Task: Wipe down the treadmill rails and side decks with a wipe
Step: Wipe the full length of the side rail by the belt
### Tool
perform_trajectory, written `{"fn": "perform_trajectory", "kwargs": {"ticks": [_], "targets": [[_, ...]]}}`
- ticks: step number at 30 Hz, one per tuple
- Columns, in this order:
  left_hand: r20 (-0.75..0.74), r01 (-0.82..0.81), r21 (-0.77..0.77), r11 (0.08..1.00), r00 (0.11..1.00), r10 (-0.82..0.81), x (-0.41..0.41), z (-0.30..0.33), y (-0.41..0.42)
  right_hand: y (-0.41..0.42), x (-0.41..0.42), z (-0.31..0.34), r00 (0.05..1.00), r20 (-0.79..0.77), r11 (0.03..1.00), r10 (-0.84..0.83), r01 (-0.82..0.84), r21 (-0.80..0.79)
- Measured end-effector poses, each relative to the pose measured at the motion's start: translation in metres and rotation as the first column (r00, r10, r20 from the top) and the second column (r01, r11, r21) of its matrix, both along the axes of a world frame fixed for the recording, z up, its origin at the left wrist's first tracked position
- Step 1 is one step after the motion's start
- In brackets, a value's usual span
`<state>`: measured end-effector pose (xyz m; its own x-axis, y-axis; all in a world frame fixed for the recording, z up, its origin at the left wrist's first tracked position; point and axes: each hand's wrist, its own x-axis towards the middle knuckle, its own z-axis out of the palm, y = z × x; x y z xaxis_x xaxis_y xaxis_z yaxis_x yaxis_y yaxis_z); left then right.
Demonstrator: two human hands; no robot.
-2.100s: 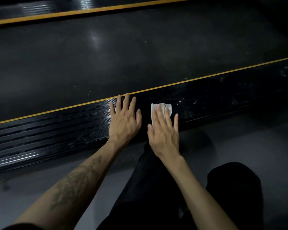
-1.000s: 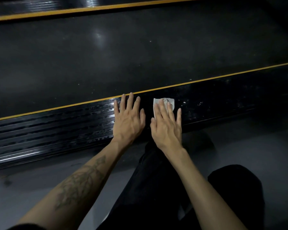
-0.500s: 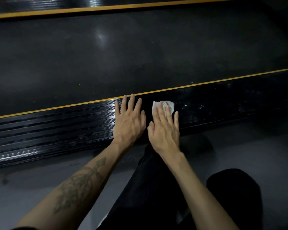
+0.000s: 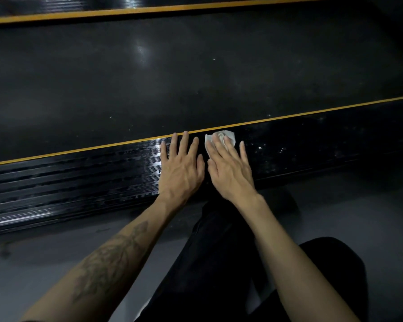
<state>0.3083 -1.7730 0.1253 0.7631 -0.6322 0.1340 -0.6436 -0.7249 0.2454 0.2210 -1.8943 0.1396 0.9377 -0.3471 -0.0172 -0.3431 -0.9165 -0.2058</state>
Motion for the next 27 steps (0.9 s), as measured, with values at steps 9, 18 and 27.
{"fn": "perform_trajectory", "kwargs": {"ticks": [9,18,27], "targets": [[-0.003,-0.004,-0.003,1.0,1.0,0.004,0.0,0.0,-0.002,-0.001,0.001,0.004,0.998,-0.016,0.998,-0.059,0.06,0.025],[0.013,-0.014,0.0,1.0,1.0,0.014,0.0,-0.002,-0.003,-0.013,0.007,0.008,0.992,-0.054,0.993,-0.116,0.115,-0.032],[0.02,-0.009,-0.011,1.0,1.0,0.009,0.0,-0.003,-0.004,-0.028,0.025,0.008,0.998,-0.06,1.0,-0.008,0.008,-0.002]]}}
